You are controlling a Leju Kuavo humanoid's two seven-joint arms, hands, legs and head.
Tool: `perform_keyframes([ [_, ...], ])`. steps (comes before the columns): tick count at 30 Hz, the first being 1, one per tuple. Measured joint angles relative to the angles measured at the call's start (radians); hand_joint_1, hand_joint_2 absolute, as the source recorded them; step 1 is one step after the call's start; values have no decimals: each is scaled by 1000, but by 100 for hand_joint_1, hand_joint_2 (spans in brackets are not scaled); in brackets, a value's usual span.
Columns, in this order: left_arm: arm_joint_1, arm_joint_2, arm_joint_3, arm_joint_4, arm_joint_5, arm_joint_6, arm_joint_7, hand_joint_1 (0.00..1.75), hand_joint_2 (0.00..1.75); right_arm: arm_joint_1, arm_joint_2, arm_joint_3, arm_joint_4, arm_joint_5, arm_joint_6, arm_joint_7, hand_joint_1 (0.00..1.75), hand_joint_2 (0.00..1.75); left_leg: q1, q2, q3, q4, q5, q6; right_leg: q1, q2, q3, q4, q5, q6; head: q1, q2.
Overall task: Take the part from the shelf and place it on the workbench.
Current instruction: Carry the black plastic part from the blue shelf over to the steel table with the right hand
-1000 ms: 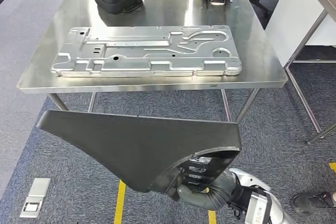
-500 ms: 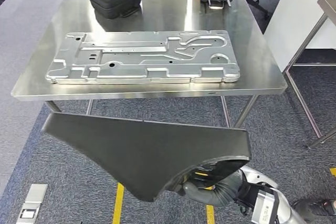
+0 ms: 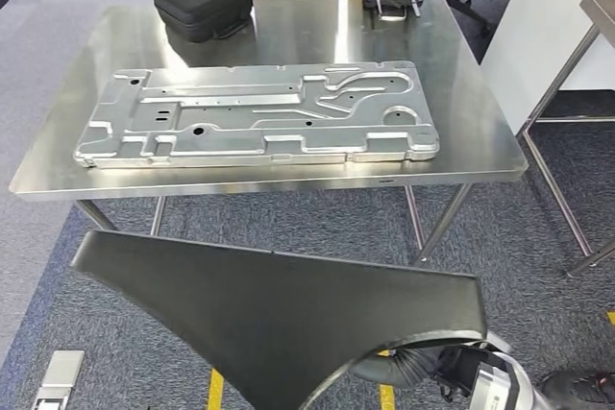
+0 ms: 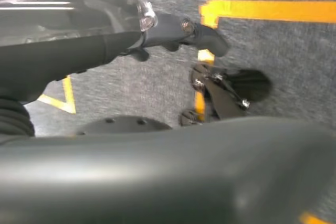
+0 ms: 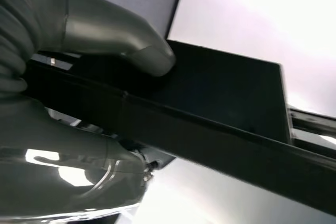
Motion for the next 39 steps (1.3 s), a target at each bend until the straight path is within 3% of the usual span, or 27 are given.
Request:
perform_keyframes([
  [2,-2,0,0,0,-1,1,-1,0,175,2,0,0,-5,1,-1,-2,175,175,8,4,24,-36,-4,2,2,-3,-3,17,-14,8,1,0],
  [3,-2,0,-1,0,-2,1,-1,0,175,3,0,-1,-7,2,-2,-3,175,175,13,7,36,-49,-4,1,2,-5,-18,50,-31,11,1,0],
  [5,-1,0,-1,0,-4,1,-1,0,175,6,0,-1,-7,4,-4,-5,175,175,15,10,50,-57,-9,0,1,-7,-83,162,-71,17,2,0],
  [7,0,0,-1,0,-7,1,-1,0,175,12,0,-1,-7,7,-6,-6,175,175,16,12,62,-57,-20,-4,-1,-9,-139,234,-71,24,2,0],
  [8,0,0,-1,0,-9,1,0,0,175,14,0,-1,-7,9,-7,-7,175,175,18,13,71,-56,-27,-9,-1,-10,-144,222,-42,28,2,0],
  [10,0,0,-2,0,-10,1,0,0,175,14,0,-1,-7,11,-8,-8,175,175,21,13,91,-55,-43,-20,-3,-16,-109,117,39,33,2,0],
  [12,-2,1,-2,0,-12,1,1,0,175,13,2,0,-6,12,-10,-8,175,175,19,12,101,-49,-57,-31,0,-21,-74,30,76,29,3,0],
  [17,-4,3,-4,0,-14,1,1,0,175,9,8,0,-6,11,-12,-7,175,175,17,13,97,-31,-80,-45,-1,-18,-61,7,58,-5,3,0],
  [19,-5,3,-6,0,-16,1,2,0,175,6,13,0,-6,10,-13,-5,175,175,19,13,52,60,-122,-54,-3,-20,-53,6,52,-15,2,0],
  [21,-3,3,-7,0,-18,1,2,0,175,3,18,0,-5,9,-16,0,175,175,21,13,-25,187,-160,-58,-1,-20,-47,6,45,-21,2,0],
  [22,-1,3,-8,0,-19,2,3,0,175,1,20,0,-4,8,-17,2,175,175,20,13,-53,223,-158,-57,0,-18,-43,6,40,-22,2,0],
  [23,0,3,-8,0,-20,2,3,0,175,-1,22,0,-4,8,-17,3,175,175,20,13,-64,223,-137,-54,2,-17,-36,6,36,-23,2,0],
  [25,1,3,-9,0,-20,2,3,0,175,-6,24,0,-3,8,-18,4,175,175,15,12,-40,127,-54,-39,4,-14,-18,6,25,-22,1,0],
  [27,0,5,-10,0,-20,2,2,0,175,-11,26,0,-2,7,-18,4,175,175,6,9,-4,32,2,-21,6,-13,-6,4,15,-18,2,0],
  [30,-1,6,-10,0,-20,1,-2,0,175,-17,29,0,-1,5,-20,7,175,175,-2,8,13,-9,-6,-9,3,-13,-6,-2,10,-3,2,0],
  [33,-2,6,-10,0,-20,0,-5,0,175,-25,29,0,-2,2,-21,8,175,175,9,11,38,-46,-8,-6,4,-15,-12,24,-12,10,3,0],
  [34,-2,6,-10,0,-20,-1,-6,0,175,-27,29,0,-2,2,-21,8,175,175,13,11,47,-53,-8,-5,3,-15,-32,67,-32,13,3,0],
  [36,-2,5,-11,1,-20,-4,-6,0,175,-28,29,0,0,1,-20,9,175,175,14,12,57,-56,-15,-3,2,-16,-103,188,-72,21,3,0],
  [37,-1,5,-11,1,-20,-4,-6,0,175,-27,29,0,2,1,-20,10,175,175,14,12,62,-56,-20,-4,2,-16,-133,230,-76,24,3,0],
  [38,-1,5,-11,1,-20,-5,-6,0,175,-27,29,0,3,0,-20,10,175,175,14,12,69,-56,-25,-6,1,-16,-148,240,-61,27,3,0],
  [39,-1,5,-11,1,-20,-5,-6,0,175,-27,29,0,3,0,-20,10,175,175,15,12,78,-55,-32,-9,1,-16,-144,210,-25,29,3,0],
])
